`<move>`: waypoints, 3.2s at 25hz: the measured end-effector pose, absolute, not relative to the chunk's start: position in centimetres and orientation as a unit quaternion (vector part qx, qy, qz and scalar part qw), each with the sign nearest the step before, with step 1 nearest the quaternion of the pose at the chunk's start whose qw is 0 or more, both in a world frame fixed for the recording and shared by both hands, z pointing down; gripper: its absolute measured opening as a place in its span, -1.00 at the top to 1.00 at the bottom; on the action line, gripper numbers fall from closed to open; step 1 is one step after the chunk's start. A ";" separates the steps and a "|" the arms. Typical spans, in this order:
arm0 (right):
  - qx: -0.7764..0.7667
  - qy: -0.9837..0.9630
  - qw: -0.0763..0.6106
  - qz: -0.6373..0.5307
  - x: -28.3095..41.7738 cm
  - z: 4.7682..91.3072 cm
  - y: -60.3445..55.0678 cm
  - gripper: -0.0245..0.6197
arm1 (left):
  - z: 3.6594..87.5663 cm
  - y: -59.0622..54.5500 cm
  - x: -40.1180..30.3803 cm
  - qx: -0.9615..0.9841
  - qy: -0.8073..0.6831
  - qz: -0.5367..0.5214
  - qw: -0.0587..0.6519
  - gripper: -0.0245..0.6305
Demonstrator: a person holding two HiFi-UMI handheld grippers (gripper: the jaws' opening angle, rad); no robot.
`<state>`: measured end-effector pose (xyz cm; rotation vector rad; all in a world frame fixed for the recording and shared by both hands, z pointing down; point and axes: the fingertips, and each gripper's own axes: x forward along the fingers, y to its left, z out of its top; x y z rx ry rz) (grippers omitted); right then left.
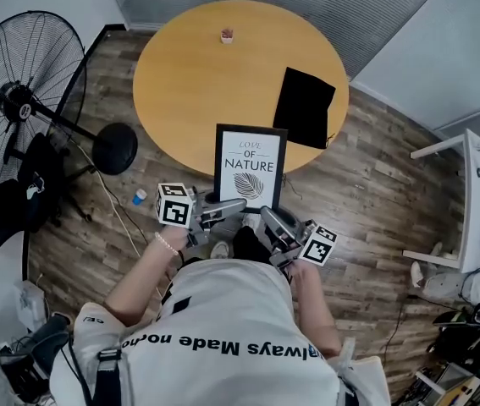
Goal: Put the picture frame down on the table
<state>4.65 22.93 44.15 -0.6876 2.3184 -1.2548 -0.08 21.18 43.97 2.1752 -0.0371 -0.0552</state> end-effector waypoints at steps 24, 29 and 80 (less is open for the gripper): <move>-0.213 0.836 0.209 -0.461 11.3 44.7 16.1 0.64 | 44.1 14.6 6.6 0.889 -0.053 -0.009 0.455 0.76; -0.204 0.838 0.204 -0.462 12.4 44.8 15.1 0.64 | 44.2 13.7 7.7 0.889 -0.062 -0.010 0.453 0.76; -0.231 0.827 0.187 -0.476 3.2 46.0 -4.0 0.64 | 45.6 -5.5 -1.6 0.877 -0.048 -0.022 0.477 0.76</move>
